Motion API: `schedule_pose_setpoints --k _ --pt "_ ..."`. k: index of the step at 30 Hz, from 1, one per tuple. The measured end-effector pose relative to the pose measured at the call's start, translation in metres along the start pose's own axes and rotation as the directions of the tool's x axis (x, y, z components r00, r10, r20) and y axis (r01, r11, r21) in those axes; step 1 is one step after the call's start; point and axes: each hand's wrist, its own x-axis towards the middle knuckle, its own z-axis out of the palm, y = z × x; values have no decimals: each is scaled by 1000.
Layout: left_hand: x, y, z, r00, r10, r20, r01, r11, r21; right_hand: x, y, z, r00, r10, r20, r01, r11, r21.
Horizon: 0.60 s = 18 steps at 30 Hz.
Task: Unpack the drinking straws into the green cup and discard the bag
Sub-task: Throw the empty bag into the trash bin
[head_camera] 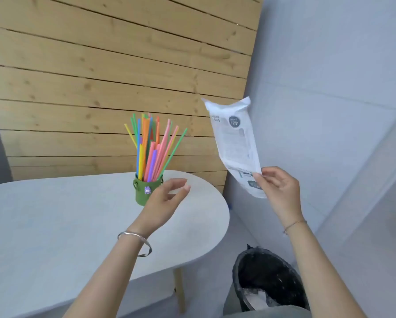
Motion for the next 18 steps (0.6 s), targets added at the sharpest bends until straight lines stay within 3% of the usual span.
schedule_pose_setpoints --k 4,8,13,18 --pt "4 -15 28 995 -23 96 13 994 107 -10 52 -65 992 -114 -60 86 935 -343" --pt "9 -26 53 990 -35 134 10 983 184 -23 97 -127 986 -152 70 156 680 -717" --pt "10 -34 86 976 -73 208 10 958 287 -47 134 -173 975 -10 223 198 496 -846" --pt "4 -38 116 956 -75 283 -32 935 354 -58 162 -172 881 203 428 336 369 -866"
